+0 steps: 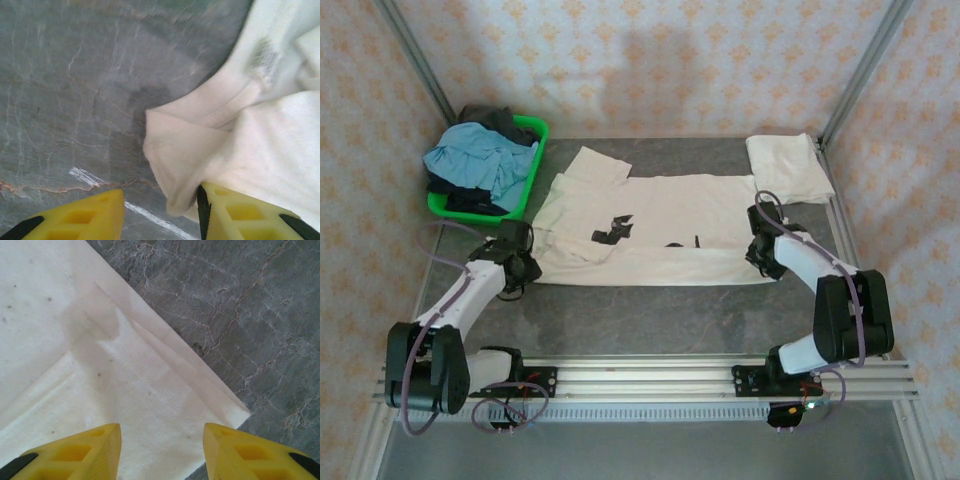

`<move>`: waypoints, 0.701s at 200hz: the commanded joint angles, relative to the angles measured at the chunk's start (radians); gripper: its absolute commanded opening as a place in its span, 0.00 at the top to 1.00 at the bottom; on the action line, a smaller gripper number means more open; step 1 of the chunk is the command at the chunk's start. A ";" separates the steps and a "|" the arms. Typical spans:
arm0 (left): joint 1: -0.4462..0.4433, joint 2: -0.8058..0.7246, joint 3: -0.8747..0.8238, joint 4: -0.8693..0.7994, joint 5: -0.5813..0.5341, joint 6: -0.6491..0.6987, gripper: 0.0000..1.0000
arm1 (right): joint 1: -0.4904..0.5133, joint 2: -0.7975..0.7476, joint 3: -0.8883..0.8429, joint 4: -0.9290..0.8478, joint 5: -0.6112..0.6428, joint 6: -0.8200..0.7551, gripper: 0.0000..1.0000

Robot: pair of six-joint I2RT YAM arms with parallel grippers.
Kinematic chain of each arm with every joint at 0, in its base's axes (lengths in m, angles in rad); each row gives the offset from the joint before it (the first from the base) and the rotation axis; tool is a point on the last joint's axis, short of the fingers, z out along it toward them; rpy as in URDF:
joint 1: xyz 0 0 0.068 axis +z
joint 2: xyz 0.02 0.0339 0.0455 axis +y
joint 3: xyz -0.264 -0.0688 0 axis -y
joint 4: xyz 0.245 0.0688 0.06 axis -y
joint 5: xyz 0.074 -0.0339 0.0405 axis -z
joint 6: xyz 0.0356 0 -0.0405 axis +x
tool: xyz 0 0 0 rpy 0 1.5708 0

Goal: Fold and stack the t-shirts

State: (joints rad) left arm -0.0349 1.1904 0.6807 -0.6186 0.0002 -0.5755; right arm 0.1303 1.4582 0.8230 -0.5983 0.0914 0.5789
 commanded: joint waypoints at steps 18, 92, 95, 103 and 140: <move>-0.131 -0.010 0.115 -0.071 -0.039 0.012 0.54 | 0.004 0.064 0.017 -0.051 0.017 -0.012 0.53; -0.274 0.216 0.188 0.124 0.056 -0.001 0.55 | -0.016 0.163 0.059 -0.159 0.086 -0.016 0.55; -0.275 0.234 0.188 0.137 0.060 -0.003 0.55 | -0.015 0.164 0.059 -0.159 0.082 -0.015 0.55; -0.273 0.284 0.197 0.149 0.061 -0.002 0.55 | -0.016 0.168 0.055 -0.155 0.068 -0.015 0.55; -0.189 0.429 0.171 0.234 0.120 -0.033 0.66 | -0.040 0.159 0.028 -0.154 0.034 -0.008 0.55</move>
State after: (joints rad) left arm -0.2882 1.5814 0.8749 -0.4725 0.0650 -0.5816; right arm 0.1181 1.6085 0.8707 -0.6933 0.1295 0.5724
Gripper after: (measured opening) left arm 0.372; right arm 0.450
